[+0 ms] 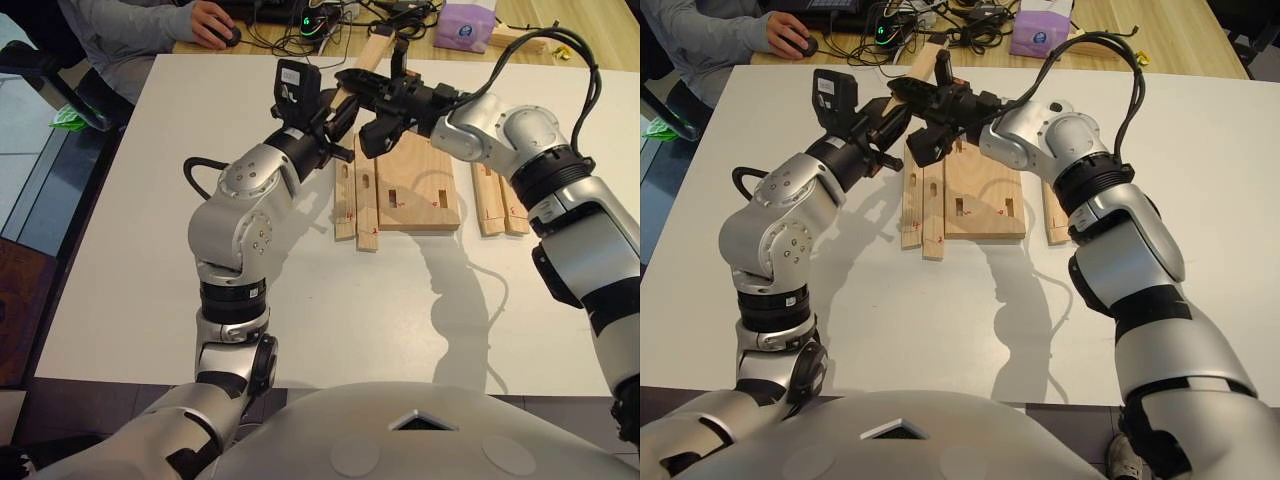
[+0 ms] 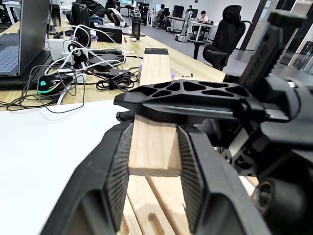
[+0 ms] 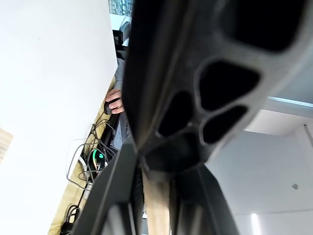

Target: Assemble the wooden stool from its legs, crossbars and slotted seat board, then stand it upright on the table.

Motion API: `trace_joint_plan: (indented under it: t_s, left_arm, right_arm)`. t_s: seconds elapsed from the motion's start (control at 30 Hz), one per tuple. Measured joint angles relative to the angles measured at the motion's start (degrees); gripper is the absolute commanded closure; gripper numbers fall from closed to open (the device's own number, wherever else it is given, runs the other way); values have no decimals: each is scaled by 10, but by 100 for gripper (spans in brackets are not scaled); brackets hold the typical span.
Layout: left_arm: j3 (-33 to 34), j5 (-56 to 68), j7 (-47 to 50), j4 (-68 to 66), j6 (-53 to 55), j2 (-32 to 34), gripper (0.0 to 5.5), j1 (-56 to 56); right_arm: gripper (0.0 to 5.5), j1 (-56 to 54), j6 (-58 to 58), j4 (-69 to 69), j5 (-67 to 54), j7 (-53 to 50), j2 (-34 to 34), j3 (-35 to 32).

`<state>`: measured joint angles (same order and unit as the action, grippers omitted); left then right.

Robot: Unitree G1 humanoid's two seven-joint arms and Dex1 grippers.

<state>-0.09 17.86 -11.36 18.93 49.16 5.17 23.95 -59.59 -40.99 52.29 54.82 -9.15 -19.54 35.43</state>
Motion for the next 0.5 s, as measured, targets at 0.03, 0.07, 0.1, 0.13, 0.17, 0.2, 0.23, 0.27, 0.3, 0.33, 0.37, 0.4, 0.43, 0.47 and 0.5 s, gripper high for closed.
trace_joint_plan:
  t_s: [0.03,0.07,0.1,0.13,0.17,0.2,0.23,0.27,0.3,0.33,0.37,0.4,0.43,0.47,0.5]
  left_arm:
    - [2,1,0,1,-3,-3,373,1]
    - [10,9,2,1,-8,-9,352,0]
    - [12,10,7,2,-9,-12,342,-5]
    - [16,9,10,2,-12,-13,320,-7]
    - [19,9,12,2,-15,-12,315,-7]
    - [22,8,12,2,-22,-11,296,-7]
    - [24,8,11,2,-29,-5,278,-6]
    - [29,7,9,3,-37,2,275,-5]
    - [36,7,8,5,-40,10,275,-5]
    - [43,7,8,5,-51,16,275,-5]
    - [53,6,9,5,-61,21,275,-5]
    - [62,2,12,4,-70,28,275,-6]
    - [69,0,16,3,-77,30,275,-7]
    - [75,-4,21,1,-83,33,275,-12]
    - [76,-5,22,0,-86,33,275,-18]
  right_arm:
    - [511,2,1,-2,0,-5,0,-6]
    - [511,7,15,-2,-14,-23,0,-17]
    - [511,8,39,-4,-25,-42,-11,-36]
    - [511,8,45,-4,-27,-47,-21,-40]
    - [511,10,49,-5,-27,-52,-28,-42]
    - [511,17,54,-6,-29,-56,-37,-46]
    - [511,28,62,-7,-38,-59,-45,-54]
    - [511,46,68,-7,-53,-62,-58,-69]
    - [511,69,73,-15,-92,-53,-66,-98]
    - [511,100,82,-39,-151,-39,-67,-137]
    - [511,136,93,-74,-205,-26,-66,-172]
    - [511,178,109,-127,-265,-11,-58,-207]
    - [511,217,124,-178,-311,-2,-49,-230]
    - [511,266,145,-240,-361,10,-32,-252]
    - [511,302,164,-289,-399,19,-18,-265]
